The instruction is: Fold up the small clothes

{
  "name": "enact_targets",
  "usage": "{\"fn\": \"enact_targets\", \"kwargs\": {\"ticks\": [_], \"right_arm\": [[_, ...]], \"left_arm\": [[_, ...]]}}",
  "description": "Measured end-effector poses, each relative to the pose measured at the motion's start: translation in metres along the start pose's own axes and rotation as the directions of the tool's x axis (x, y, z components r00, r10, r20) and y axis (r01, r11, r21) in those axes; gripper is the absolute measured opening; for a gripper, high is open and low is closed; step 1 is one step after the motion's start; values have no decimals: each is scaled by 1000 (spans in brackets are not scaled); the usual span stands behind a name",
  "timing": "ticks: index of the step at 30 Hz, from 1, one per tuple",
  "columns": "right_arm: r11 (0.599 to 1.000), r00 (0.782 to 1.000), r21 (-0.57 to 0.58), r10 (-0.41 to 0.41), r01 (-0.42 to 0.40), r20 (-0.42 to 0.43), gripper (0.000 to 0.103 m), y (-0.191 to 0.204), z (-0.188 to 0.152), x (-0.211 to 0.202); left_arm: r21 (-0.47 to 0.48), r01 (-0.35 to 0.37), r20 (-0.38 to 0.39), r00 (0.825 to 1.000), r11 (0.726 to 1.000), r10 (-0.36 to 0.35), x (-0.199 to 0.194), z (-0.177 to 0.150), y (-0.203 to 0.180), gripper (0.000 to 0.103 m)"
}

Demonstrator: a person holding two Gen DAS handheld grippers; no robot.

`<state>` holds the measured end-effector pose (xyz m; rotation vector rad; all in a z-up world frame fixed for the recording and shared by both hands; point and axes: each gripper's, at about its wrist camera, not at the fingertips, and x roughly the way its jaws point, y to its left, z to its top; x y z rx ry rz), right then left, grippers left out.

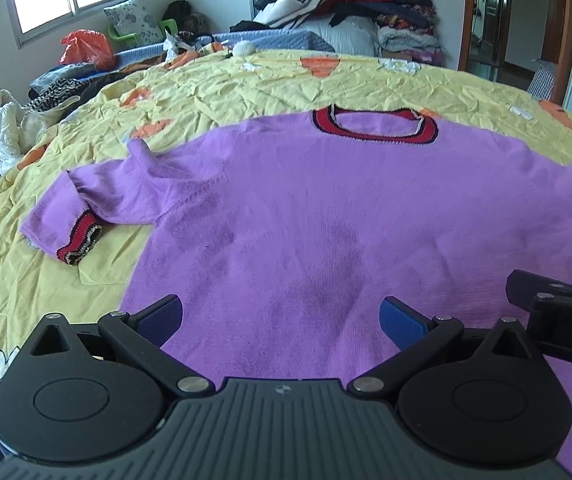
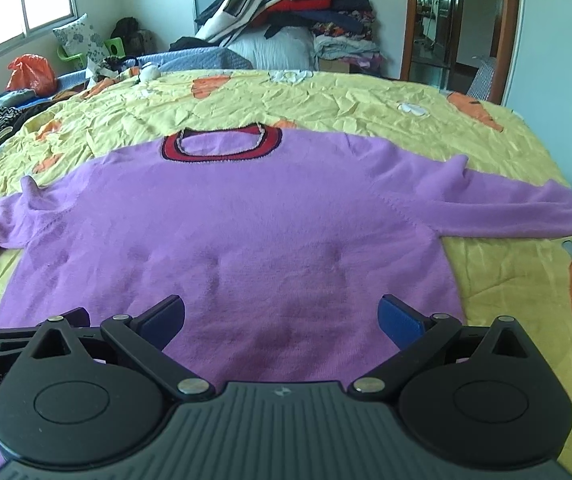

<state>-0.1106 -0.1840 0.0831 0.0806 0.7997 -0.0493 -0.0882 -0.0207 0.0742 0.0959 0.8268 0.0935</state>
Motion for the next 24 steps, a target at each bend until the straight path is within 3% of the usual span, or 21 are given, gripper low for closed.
{"fn": "enact_targets", "kwargs": {"ticks": [12,18,24], "right_arm": [[1000,999,23,-4,5,-51,103,-15,17,38],[998,997,26,-55,56,-56,103,-17,22,45],[997,996,27,-74,75,-41,103,-18,27,48]], "left_arm": [[9,34,-48,998,999,-33,37,18,-16,103],[41,55,-45,998,998,-53,48,27,-24,103],[15,85,-39,996,996,-84,50,36,-21,103]]}}
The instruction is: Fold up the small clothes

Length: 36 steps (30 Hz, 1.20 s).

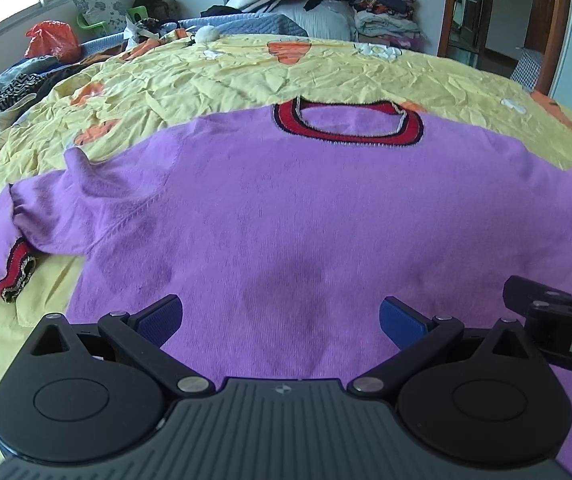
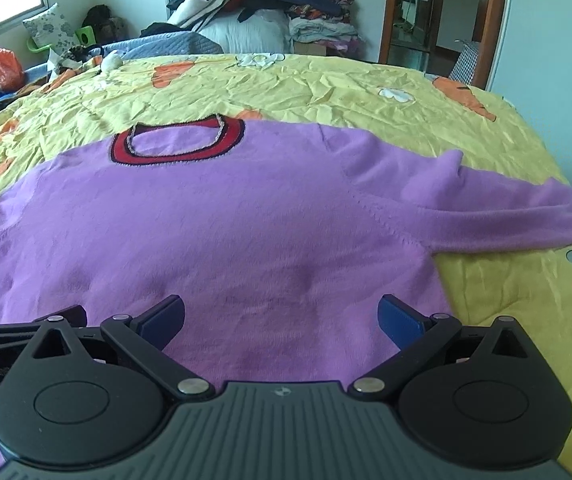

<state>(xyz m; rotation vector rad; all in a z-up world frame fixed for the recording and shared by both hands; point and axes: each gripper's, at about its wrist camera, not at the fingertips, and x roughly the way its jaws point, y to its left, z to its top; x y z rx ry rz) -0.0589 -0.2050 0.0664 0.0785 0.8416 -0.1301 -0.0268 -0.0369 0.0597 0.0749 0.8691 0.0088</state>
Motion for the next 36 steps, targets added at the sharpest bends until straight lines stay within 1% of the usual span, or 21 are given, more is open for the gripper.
{"fn": "enact_targets", "kwargs": {"ticks": [4,7,10,13,14,15,16,18,19,20,21,23,24,26,29,31,33,34,35,36], "right_arm": [[1000,999,-15,1,0,43,103,-6,0,3],[998,997,-44,-40,43,71,103,-21,-1,8],[990,986,-60,-117,125,120,103,-54,-1,16],[970,963,-98,-203,222,176,103,-96,-1,29],[963,956,-98,-231,252,182,103,-117,0,33],[960,955,-85,-252,268,159,103,-138,3,38],[961,955,-46,-265,273,136,103,-161,7,41],[963,959,101,-261,250,112,103,-216,14,43],[962,966,167,-237,218,104,103,-242,16,43],[955,971,224,-218,193,94,103,-265,18,43],[942,971,277,-223,191,90,103,-287,20,43],[918,968,342,-241,201,77,103,-319,22,45],[912,972,360,-229,194,58,103,-333,23,49],[887,977,427,-209,173,37,103,-355,23,55],[855,992,511,-119,84,36,103,-380,17,60],[827,995,559,-97,62,34,103,-390,15,66],[791,997,611,-58,17,47,103,-401,13,71],[772,997,635,-55,13,45,103,-406,13,74],[747,998,664,-48,6,44,103,-412,12,77],[722,998,692,-25,-18,53,103,-417,12,81]], "left_arm": [[-1,9,6,1000,1000,-9,2,5,-3,103],[-6,18,2,1000,1000,-18,7,9,-5,103],[-8,30,5,1000,1000,-30,15,12,-11,103],[4,69,40,997,998,-69,23,14,-19,103],[7,81,45,996,997,-82,26,14,-21,103],[20,98,55,994,995,-99,29,14,-24,103],[32,104,67,992,994,-106,32,13,-26,103],[51,113,62,991,992,-116,39,11,-31,103],[44,128,52,990,991,-130,43,10,-31,103],[25,147,46,988,989,-148,46,10,-30,103],[1,158,46,986,987,-158,49,10,-29,103],[-11,167,57,985,986,-166,53,11,-29,103],[-3,161,56,985,987,-161,55,12,-32,103],[14,141,55,988,990,-142,59,12,-38,103],[44,123,62,990,991,-126,64,11,-45,103],[47,118,75,990,992,-121,65,9,-46,103],[40,121,83,989,992,-124,66,8,-45,103],[37,124,88,988,992,-126,66,7,-44,103],[38,125,93,987,991,-128,65,7,-44,103],[42,126,99,987,991,-130,65,6,-44,103]]}}
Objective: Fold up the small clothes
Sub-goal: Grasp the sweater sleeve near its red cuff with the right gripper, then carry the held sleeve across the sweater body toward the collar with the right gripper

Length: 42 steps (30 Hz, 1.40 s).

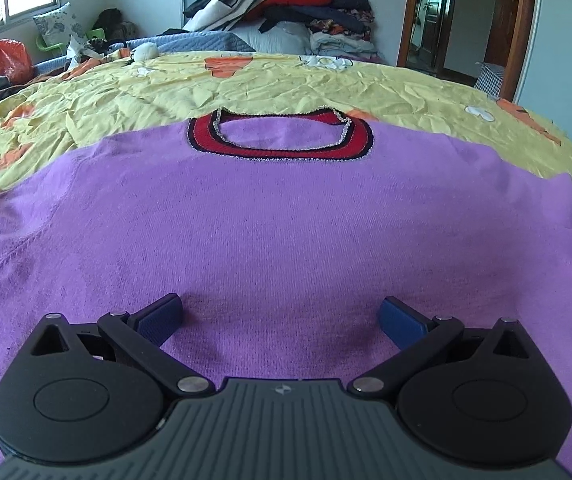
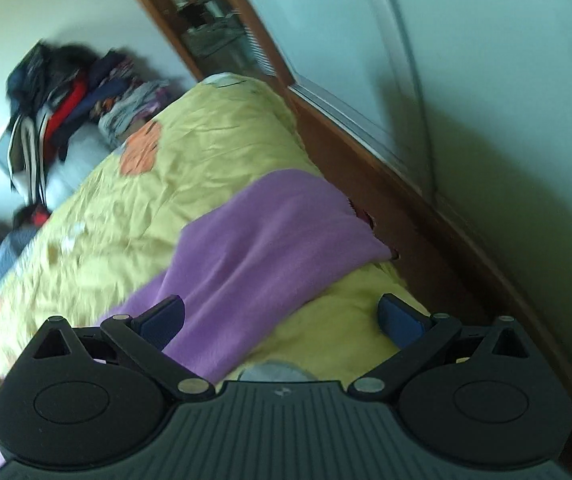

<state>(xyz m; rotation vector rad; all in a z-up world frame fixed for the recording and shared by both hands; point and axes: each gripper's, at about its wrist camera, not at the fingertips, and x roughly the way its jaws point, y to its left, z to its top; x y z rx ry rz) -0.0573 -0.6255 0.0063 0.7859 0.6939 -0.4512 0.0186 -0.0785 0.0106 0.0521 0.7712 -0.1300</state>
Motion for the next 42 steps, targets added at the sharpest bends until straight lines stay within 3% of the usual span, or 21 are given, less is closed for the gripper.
{"fn": "enact_targets", "kwargs": {"ticks": [3,4,5,9,11,13,16,19,25,30,35,39,40,42], "right_arm": [[994,998,90,65,-65,6,103,-13,8,8],[990,997,112,83,-83,6,98,-16,11,11],[988,996,130,87,-88,15,85,-18,13,12],[984,998,165,66,-68,14,59,-25,22,18],[984,998,172,50,-55,34,38,-29,26,16],[985,996,157,58,-68,63,28,-30,28,11],[983,995,163,74,-84,61,26,-30,31,10],[966,982,180,176,-186,73,24,-26,29,1],[971,972,38,233,-235,41,6,32,8,-9],[978,980,-75,196,-193,37,0,84,-20,-2],[961,971,-151,237,-231,22,0,136,-50,-3],[969,982,-171,184,-176,31,2,151,-65,-12],[977,988,-155,151,-143,43,7,146,-61,-16],[994,995,-103,45,-37,84,35,123,-52,-26]], "left_arm": [[30,11,12,1000,999,-12,-1,-3,0,103],[36,15,11,1000,999,-16,-1,-3,0,103],[39,20,8,1000,999,-20,-2,-3,1,103],[35,31,1,1000,999,-31,-2,-3,4,103],[38,34,-2,999,999,-34,-3,-3,5,103],[37,35,-1,999,999,-35,-3,-4,5,103],[41,32,2,999,999,-32,-3,-4,5,103],[37,31,-7,1000,999,-31,-2,-4,5,103],[55,61,-9,998,997,-61,-5,-6,9,103],[65,88,-28,996,994,-86,-7,-4,12,103],[-24,160,-37,986,987,-161,-15,-2,35,103],[-68,159,-30,986,985,-162,-20,-1,51,103],[-77,160,-29,986,984,-162,-21,-1,54,103],[-93,163,-38,985,982,-167,-20,-1,59,103]]}}
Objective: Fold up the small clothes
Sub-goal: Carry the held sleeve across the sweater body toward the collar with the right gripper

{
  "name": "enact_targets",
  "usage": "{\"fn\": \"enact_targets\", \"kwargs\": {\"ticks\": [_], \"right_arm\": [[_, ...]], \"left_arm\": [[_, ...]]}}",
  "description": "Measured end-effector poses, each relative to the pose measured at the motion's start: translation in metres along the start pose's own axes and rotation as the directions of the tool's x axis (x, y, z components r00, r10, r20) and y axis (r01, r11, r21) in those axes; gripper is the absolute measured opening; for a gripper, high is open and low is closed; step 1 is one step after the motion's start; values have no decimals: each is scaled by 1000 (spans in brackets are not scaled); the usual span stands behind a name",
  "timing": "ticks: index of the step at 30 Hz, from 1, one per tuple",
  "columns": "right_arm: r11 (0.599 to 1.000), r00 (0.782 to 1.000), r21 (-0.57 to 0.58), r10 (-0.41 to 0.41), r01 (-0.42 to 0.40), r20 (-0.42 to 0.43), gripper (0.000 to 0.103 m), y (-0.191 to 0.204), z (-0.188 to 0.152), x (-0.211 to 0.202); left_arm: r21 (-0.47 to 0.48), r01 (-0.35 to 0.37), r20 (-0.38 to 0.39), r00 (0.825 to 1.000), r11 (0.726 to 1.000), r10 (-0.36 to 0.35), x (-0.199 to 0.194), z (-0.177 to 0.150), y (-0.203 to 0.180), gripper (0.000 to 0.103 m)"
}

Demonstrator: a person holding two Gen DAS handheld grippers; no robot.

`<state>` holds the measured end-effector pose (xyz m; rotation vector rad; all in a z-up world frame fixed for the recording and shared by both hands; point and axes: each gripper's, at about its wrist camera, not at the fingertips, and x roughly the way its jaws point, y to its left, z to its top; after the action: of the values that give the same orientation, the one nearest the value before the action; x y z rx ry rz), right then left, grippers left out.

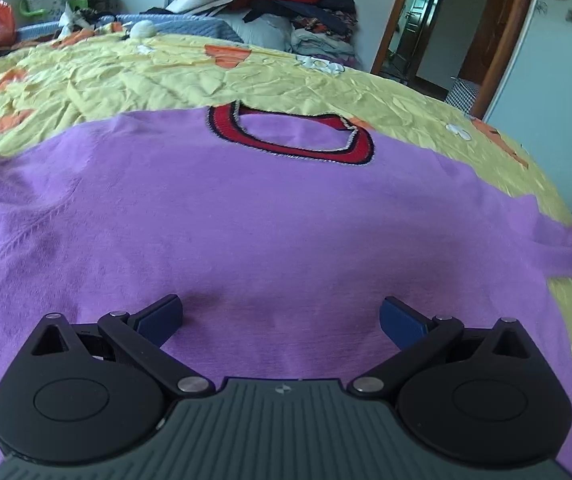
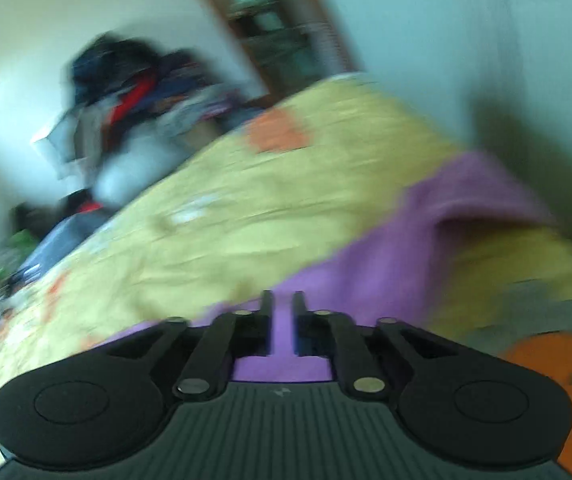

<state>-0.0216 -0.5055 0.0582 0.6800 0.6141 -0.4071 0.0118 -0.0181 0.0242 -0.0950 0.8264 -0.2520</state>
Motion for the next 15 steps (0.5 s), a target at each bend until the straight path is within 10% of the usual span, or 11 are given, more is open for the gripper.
{"fn": "enact_targets", "kwargs": {"ticks": [1,2,8,13,15], "right_arm": [[999,999,31,-45,45,12,83,-16,6,-4],[996,997,55,-73,72,9,103,-28,9,-7],[964,999,264,-36,41,-23,103,-97,24,-11],[926,999,377,28,-36,27,102,-128,10,-39],[870,998,488,61,-69,32,87,-150,8,-36]], "left_arm": [[-6,-7,-8,1000,1000,7,2,0,1,103],[-1,-21,-11,1000,1000,21,3,1,1,103],[141,-147,-64,985,979,157,15,2,-24,103],[113,-121,-48,991,986,127,14,0,-13,103],[123,-117,-36,992,985,123,14,-1,-14,103]]}}
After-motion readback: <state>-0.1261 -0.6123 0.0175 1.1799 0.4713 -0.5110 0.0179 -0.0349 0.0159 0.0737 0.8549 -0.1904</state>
